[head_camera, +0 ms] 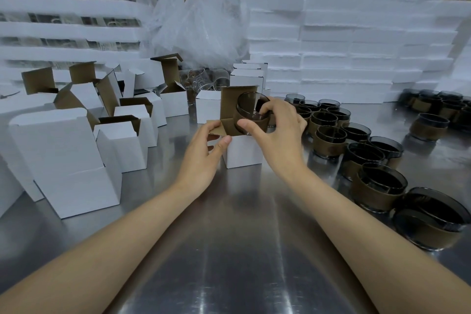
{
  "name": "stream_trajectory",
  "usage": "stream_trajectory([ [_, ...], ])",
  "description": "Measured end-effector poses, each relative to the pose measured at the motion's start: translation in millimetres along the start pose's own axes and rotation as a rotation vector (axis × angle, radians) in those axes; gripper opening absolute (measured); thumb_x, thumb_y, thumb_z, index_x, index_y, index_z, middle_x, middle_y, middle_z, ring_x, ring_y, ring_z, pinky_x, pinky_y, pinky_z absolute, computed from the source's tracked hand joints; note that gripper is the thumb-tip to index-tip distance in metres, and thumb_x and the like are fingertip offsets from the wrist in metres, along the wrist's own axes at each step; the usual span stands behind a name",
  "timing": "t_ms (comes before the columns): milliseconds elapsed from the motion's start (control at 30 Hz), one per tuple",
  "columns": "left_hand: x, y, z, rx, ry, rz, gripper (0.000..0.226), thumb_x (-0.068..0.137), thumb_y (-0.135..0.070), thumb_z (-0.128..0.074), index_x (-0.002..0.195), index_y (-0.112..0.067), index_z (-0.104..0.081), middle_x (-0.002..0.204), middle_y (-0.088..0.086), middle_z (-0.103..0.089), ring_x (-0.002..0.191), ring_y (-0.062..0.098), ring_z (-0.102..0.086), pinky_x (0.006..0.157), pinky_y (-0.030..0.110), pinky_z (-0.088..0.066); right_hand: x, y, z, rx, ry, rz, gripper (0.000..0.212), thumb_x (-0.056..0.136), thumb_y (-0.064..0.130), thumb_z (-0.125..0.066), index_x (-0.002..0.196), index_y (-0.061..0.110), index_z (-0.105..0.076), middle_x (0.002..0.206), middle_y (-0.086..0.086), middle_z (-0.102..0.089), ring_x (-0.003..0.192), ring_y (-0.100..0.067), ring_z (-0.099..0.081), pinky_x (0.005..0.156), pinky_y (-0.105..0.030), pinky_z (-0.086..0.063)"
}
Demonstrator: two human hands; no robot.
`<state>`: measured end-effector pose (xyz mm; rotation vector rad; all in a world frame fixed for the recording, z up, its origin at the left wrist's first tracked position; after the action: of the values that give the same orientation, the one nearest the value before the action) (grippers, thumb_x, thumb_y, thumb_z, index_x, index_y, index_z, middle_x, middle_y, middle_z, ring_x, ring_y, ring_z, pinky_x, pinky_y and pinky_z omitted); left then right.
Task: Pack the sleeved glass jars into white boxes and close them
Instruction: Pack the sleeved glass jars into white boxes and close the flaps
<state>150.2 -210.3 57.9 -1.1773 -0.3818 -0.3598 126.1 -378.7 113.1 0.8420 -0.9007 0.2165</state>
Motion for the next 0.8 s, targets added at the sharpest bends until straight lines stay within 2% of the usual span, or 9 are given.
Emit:
stream_trajectory([
  [67, 0, 0, 0, -0.005, 0.002, -0.001, 0.038, 0.096, -0.032, -0.054, 0.132, -0.023, -0.048, 0.129, -0.007, -0.055, 0.119, 0.008, -0.051, 0.099, 0.029, -0.044, 0, 0, 0, -0.017, 0.006, 0.001, 0.035, 0.074, 0.050, -0.074, 0.089, 0.029, -0.049, 0.105, 0.013, -0.056, 0.108, -0.007, -0.046, 0.089, -0.023, -0.019],
  [200, -1, -1, -4, -0.007, 0.036, -0.016, 0.037, 0.096, -0.034, -0.053, 0.132, -0.028, -0.046, 0.130, -0.010, -0.054, 0.118, 0.005, -0.051, 0.098, 0.026, -0.043, 0, -8, -13, -0.070, 0.109, -0.051, 0.033, 0.078, 0.053, -0.069, 0.094, 0.028, -0.053, 0.113, 0.012, -0.056, 0.120, -0.010, -0.041, 0.081, -0.018, -0.014],
  [300, -1, 0, -5, 0.001, 0.039, -0.015, 0.037, 0.096, -0.036, -0.053, 0.132, -0.030, -0.045, 0.131, -0.011, -0.052, 0.118, 0.004, -0.050, 0.095, 0.020, -0.041, 0, -13, -20, -0.088, 0.163, -0.068, 0.033, 0.082, 0.052, -0.066, 0.099, 0.026, -0.056, 0.112, 0.009, -0.058, 0.121, -0.011, -0.039, 0.083, -0.023, -0.015],
  [433, -1, 1, -5, 0.005, 0.041, -0.015, 0.037, 0.096, -0.036, -0.052, 0.132, -0.031, -0.045, 0.131, -0.011, -0.052, 0.118, 0.004, -0.050, 0.094, 0.019, -0.041, 0, -17, -23, -0.094, 0.192, -0.088, 0.030, 0.083, 0.051, -0.066, 0.096, 0.027, -0.054, 0.104, 0.010, -0.055, 0.113, -0.012, -0.043, 0.085, -0.032, -0.025],
  [500, -1, 1, -5, 0.006, 0.042, -0.022, 0.034, 0.096, -0.036, -0.052, 0.129, -0.034, -0.044, 0.130, -0.012, -0.052, 0.116, 0.000, -0.050, 0.089, 0.011, -0.039, -4, -19, -29, -0.116, 0.230, -0.069, 0.026, 0.086, 0.048, -0.063, 0.091, 0.023, -0.059, 0.110, 0.006, -0.056, 0.114, -0.015, -0.044, 0.089, -0.036, -0.034],
  [567, 0, 2, -4, -0.004, 0.034, -0.013, 0.031, 0.096, -0.036, -0.053, 0.126, -0.035, -0.044, 0.128, -0.012, -0.052, 0.111, -0.006, -0.051, 0.082, 0.003, -0.039, -8, -21, -38, -0.098, 0.302, -0.071, 0.031, 0.093, 0.043, -0.055, 0.088, 0.015, -0.068, 0.121, 0.000, -0.055, 0.118, -0.020, -0.045, 0.097, -0.039, -0.038],
  [633, 2, 5, -4, -0.009, 0.025, 0.002, 0.030, 0.096, -0.035, -0.053, 0.124, -0.035, -0.044, 0.126, -0.012, -0.053, 0.108, -0.010, -0.050, 0.078, -0.001, -0.037, -10, -22, -44, -0.084, 0.354, -0.069, 0.037, 0.098, 0.037, -0.048, 0.092, 0.009, -0.071, 0.114, -0.003, -0.057, 0.111, -0.023, -0.049, 0.095, -0.042, -0.041],
  [733, 2, 10, -3, -0.022, 0.015, 0.030, 0.047, 0.094, -0.038, -0.055, 0.137, -0.029, -0.036, 0.121, -0.026, -0.049, 0.107, -0.017, -0.048, 0.076, -0.003, -0.037, -13, -20, -47, -0.123, 0.378, -0.036, 0.033, 0.100, 0.033, -0.044, 0.101, 0.010, -0.068, 0.107, -0.005, -0.059, 0.105, -0.023, -0.052, 0.090, -0.040, -0.044],
  [800, 2, 13, -2, -0.064, 0.003, 0.047, 0.066, 0.093, -0.038, -0.057, 0.147, -0.027, -0.022, 0.133, -0.022, -0.045, 0.115, -0.012, -0.046, 0.084, 0.003, -0.037, -14, -14, -40, -0.054, 0.299, -0.011, 0.027, 0.098, 0.031, -0.051, 0.117, 0.014, -0.061, 0.123, -0.003, -0.052, 0.111, -0.009, -0.047, 0.092, -0.026, -0.042],
])
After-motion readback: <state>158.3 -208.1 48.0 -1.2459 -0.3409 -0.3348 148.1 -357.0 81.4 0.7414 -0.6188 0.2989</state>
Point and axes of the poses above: each hand's wrist, its own x-axis towards the middle knuckle, its own z-axis out of the back of the hand, y = z × x, the point moved 10 cm from there along x, towards the middle knuckle
